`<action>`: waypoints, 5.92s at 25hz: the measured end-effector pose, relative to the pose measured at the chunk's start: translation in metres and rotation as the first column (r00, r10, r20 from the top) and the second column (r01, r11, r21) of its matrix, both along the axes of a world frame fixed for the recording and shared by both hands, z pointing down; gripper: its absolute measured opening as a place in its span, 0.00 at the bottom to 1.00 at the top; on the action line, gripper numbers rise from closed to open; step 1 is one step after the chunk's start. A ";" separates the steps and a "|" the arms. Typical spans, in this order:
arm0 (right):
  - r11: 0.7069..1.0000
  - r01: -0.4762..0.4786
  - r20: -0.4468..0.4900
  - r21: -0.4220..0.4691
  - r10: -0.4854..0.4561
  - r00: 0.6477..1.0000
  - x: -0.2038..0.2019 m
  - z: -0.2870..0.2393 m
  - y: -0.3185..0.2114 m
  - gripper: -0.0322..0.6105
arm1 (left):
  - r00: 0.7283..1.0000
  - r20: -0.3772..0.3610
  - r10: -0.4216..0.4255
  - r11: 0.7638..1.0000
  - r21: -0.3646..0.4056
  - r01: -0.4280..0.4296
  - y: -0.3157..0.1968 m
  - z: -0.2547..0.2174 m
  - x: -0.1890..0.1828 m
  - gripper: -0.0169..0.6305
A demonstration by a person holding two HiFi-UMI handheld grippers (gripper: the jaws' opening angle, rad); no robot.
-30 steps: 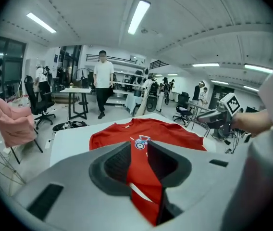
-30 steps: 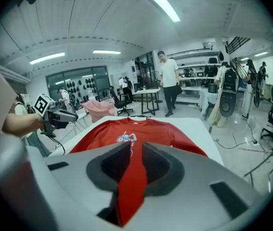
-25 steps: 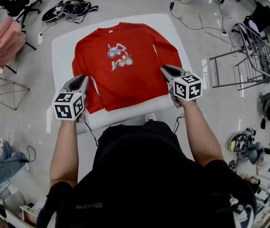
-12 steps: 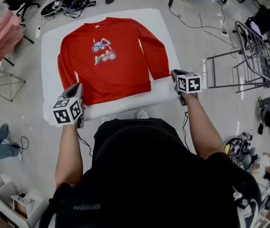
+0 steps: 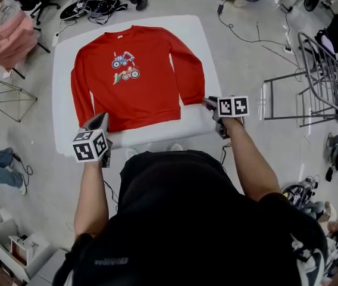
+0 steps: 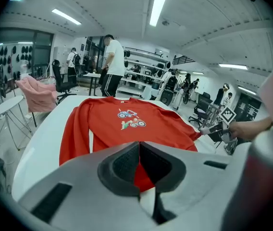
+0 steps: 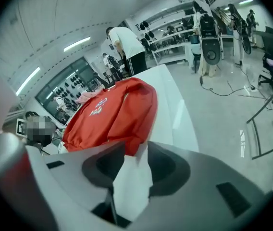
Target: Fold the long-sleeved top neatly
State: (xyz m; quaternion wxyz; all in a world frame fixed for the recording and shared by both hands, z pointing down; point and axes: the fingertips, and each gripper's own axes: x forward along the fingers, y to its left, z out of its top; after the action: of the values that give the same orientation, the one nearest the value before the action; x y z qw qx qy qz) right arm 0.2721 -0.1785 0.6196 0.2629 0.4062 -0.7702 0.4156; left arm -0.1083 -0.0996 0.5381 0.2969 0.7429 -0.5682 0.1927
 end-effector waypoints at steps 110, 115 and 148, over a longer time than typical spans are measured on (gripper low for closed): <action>0.780 0.585 -0.355 0.222 -0.494 0.794 -0.145 -0.021 0.025 0.28 | 0.994 0.040 0.104 0.994 -0.029 -0.103 -0.002 -0.007 0.002 0.04; 0.925 0.298 -0.222 0.236 -0.248 0.943 -0.080 -0.030 0.003 0.25 | 0.994 0.036 0.104 0.994 -0.026 -0.103 -0.004 -0.008 -0.001 0.04; 0.967 -0.181 -0.099 0.179 0.201 0.975 0.045 -0.061 -0.080 0.08 | 0.998 0.039 0.057 0.998 -0.001 -0.057 -0.001 -0.013 -0.025 0.04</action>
State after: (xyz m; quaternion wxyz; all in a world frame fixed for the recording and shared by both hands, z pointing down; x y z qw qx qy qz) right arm 0.3168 -0.2583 0.5589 0.2307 0.5229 -0.7433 0.3478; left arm -0.1329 -0.1006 0.5254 0.2799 0.7551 -0.5524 0.2154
